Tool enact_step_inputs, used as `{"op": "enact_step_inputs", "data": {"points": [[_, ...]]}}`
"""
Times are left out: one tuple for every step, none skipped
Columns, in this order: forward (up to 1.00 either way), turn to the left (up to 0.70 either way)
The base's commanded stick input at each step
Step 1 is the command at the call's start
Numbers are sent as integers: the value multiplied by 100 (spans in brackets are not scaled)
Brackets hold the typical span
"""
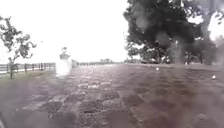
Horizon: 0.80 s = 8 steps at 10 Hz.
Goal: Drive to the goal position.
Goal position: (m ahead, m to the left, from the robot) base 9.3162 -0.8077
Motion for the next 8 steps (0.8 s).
{"op": "enact_step_inputs", "data": {"points": [[70, 14], [70, 14], [70, 14], [70, 14], [70, 11], [70, 4], [70, 0], [70, 0]]}}
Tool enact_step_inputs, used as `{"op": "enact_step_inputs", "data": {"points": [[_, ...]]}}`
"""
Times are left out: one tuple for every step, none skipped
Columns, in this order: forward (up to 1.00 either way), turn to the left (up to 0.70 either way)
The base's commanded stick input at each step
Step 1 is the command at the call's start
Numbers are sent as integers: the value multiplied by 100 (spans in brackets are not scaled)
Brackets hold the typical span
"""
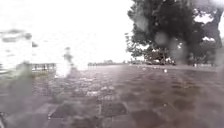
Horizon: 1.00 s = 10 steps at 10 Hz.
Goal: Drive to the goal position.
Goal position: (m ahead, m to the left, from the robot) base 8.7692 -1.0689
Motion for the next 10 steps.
{"op": "enact_step_inputs", "data": {"points": [[70, 0], [70, 0], [70, 0], [70, 0], [70, 0], [70, 0], [70, 0], [70, 0], [70, 0], [70, 0]]}}
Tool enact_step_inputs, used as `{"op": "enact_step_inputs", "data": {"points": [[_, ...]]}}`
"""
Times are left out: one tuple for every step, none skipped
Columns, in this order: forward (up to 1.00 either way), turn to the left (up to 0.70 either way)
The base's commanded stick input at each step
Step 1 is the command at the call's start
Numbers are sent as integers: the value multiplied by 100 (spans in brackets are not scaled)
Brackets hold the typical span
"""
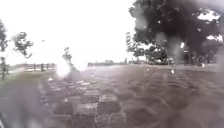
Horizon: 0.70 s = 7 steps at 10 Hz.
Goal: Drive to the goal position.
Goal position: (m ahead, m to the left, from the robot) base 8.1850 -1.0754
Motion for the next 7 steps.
{"op": "enact_step_inputs", "data": {"points": [[70, 0], [70, 0], [70, 3], [70, 14], [70, 14], [70, 14], [70, 14]]}}
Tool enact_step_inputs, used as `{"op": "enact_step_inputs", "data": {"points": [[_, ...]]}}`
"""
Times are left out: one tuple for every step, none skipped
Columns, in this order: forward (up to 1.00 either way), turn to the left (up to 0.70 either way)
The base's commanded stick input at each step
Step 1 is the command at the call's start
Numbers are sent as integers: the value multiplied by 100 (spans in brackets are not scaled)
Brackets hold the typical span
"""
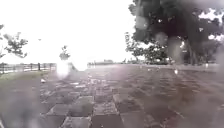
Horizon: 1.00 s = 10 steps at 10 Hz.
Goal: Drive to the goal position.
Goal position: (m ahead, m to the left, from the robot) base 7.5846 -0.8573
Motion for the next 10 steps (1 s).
{"op": "enact_step_inputs", "data": {"points": [[70, 14], [70, 14], [70, 14], [70, 14], [70, 14], [70, 14], [70, 14], [70, 14], [70, 14], [70, 14]]}}
